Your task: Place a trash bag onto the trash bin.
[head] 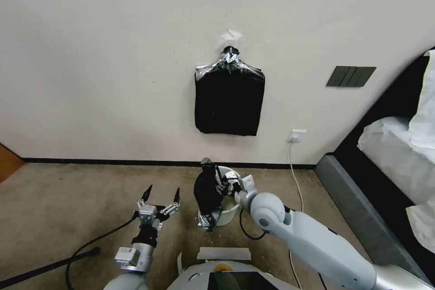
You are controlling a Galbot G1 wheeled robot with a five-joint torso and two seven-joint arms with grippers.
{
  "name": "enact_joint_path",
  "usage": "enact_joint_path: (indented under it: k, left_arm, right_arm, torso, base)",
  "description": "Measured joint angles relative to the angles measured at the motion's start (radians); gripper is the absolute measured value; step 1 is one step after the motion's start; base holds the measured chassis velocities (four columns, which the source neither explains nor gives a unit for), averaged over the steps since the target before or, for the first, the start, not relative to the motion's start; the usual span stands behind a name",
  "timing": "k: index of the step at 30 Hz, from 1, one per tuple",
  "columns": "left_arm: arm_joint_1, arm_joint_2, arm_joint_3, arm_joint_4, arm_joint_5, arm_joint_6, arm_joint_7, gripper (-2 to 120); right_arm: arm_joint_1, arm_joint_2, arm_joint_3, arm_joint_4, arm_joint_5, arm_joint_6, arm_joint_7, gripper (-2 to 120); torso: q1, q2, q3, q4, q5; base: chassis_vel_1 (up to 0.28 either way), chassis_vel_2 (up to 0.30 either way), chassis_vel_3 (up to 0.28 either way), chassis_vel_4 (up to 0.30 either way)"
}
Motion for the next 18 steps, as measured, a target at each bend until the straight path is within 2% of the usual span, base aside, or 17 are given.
enact_joint_path:
  k: [2,4,6,8,11,12,14,18]
  left_arm:
    - [-0.042,0.029,0.034,0.002,-0.031,0.055,-0.02,100]
    - [-0.06,0.042,0.05,0.004,-0.048,0.081,-0.031,100]
    - [-0.12,0.079,0.094,0.008,-0.118,0.16,-0.067,100]
    - [-0.141,0.092,0.106,0.011,-0.14,0.184,-0.078,100]
    - [-0.243,0.142,0.151,0.038,-0.22,0.273,-0.124,100]
    - [-0.243,0.142,0.151,0.038,-0.22,0.273,-0.124,100]
    - [-0.309,0.166,0.177,0.059,-0.288,0.333,-0.16,100]
    - [-0.361,0.178,0.195,0.088,-0.34,0.389,-0.195,100]
  right_arm:
    - [-0.004,-0.006,0.009,0.0,0.002,0.002,0.0,0]
    - [-0.006,-0.008,0.011,0.0,0.002,0.003,0.0,0]
    - [-0.01,-0.012,0.022,0.001,0.009,0.007,0.002,0]
    - [-0.011,-0.014,0.025,0.001,0.011,0.01,0.003,0]
    - [-0.012,-0.021,0.03,0.003,0.013,0.033,0.002,0]
    - [-0.012,-0.021,0.03,0.003,0.013,0.033,0.002,0]
    - [-0.007,-0.023,0.03,0.003,0.013,0.038,-0.001,0]
    - [0.02,-0.021,0.005,-0.002,0.009,0.039,-0.008,0]
  torso:
    - [0.0,0.0,0.0,0.0001,0.0]
    - [0.0,0.0,0.0,-0.0001,0.0]
    - [0.0,0.0,0.0,0.0001,0.0]
    - [0.0,0.0,0.0,-0.0002,0.0]
    - [0.0,0.0,0.0,0.0001,0.0]
    - [0.0,0.0,0.0,0.0001,0.0]
    - [0.0,0.0,0.0,-0.0002,0.0]
    - [0.0,0.0,0.0,0.0,0.0001]
  base:
    - [0.0,0.0,0.0,0.0]
    - [0.0,0.0,0.0,0.0]
    - [0.0,0.0,0.0,0.0]
    - [0.0,0.0,0.0,0.0]
    - [0.0,0.0,0.0,0.0]
    - [0.0,0.0,0.0,0.0]
    - [0.0,0.0,0.0,0.0]
    - [0.0,0.0,0.0,0.0]
